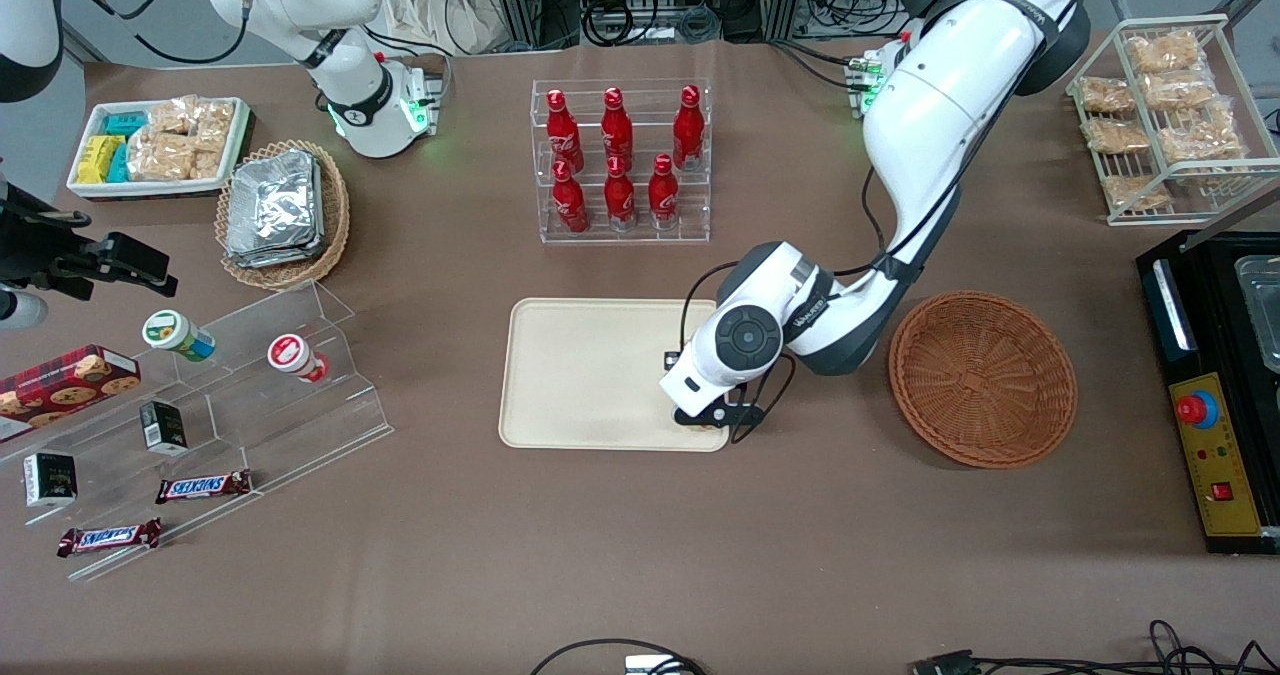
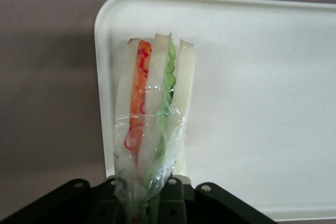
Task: Place sandwich from basket to tray
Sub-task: 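Carry the sandwich over the cream tray and lower it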
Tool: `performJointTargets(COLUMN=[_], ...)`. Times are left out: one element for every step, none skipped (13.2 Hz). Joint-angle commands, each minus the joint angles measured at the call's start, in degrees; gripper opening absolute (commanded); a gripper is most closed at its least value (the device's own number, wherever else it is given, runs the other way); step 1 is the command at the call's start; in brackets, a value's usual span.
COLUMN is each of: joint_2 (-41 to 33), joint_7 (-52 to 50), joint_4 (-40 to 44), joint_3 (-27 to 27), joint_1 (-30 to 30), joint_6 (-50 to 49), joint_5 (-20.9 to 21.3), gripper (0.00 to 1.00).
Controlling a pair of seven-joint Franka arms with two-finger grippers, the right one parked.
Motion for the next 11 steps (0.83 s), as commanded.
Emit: performJointTargets(joint_2=[1.49, 1.58, 1.58, 1.49, 1.41, 1.14, 0.71, -0.60, -2.44, -4.03, -5.26], joint_7=[-1.74, -1.31, -1.21, -1.21, -1.30, -1.39, -1.56, -1.83, -2.00, -1.92, -1.83], joint_4=[1.90, 1.90, 1.90, 1.90, 1.81, 1.81, 1.63, 0.50, -1.51, -3.45, -5.03], joint_3=[0.42, 0.42, 0.42, 0.42, 0.42, 0.42, 0.42, 0.42, 0.42, 0.42, 0.42], joint_1=[-1.33, -1.25, -1.33, -1.25, -1.25, -1.25, -1.16, -1.07, -0.72, 0.15, 0.94], joint_6=[0.03, 0.03, 0.12, 0.03, -0.14, -0.49, -1.02, -1.89, -2.25, -2.16, -2.16], joint_5=[1.01, 1.10, 1.19, 1.89, 3.28, 4.17, 4.44, 4.44, 4.44, 4.44, 4.44], gripper=[0.34, 0.77, 1.00, 1.00, 1.00, 1.00, 1.00, 1.00, 1.00, 1.00, 1.00])
